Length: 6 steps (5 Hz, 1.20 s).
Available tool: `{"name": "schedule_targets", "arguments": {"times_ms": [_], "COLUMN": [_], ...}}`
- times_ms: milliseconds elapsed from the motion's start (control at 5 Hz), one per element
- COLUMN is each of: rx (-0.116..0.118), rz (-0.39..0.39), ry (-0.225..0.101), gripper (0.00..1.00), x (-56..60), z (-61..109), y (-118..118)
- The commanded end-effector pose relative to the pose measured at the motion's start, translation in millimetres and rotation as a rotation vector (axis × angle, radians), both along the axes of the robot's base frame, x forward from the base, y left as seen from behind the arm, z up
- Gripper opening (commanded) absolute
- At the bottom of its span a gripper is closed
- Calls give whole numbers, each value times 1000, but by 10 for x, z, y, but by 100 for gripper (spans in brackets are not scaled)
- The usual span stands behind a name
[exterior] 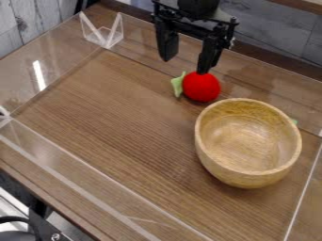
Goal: Move the red fruit to the left
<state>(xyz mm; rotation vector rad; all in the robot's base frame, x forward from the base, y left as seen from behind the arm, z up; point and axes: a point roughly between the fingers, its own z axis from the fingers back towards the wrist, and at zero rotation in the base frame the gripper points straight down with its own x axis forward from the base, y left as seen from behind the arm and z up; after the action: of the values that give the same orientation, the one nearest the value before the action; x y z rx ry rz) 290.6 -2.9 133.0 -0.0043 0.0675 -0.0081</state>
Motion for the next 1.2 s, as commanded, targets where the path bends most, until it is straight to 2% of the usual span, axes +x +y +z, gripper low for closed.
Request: {"name": "schedule_targets", "arguments": {"times_ms": [0, 200, 400, 600, 1000], "rx": [-4, -8, -8, -13, -59], "rz": [-2, -5, -2, 3, 25], "ry": [4, 10, 12, 5, -66], "gripper": [100, 100, 0, 0, 0], "x": [31, 79, 97, 104, 128], "z": [-112, -254, -317, -286, 94], "y": [-37, -91, -100, -88, -38]}}
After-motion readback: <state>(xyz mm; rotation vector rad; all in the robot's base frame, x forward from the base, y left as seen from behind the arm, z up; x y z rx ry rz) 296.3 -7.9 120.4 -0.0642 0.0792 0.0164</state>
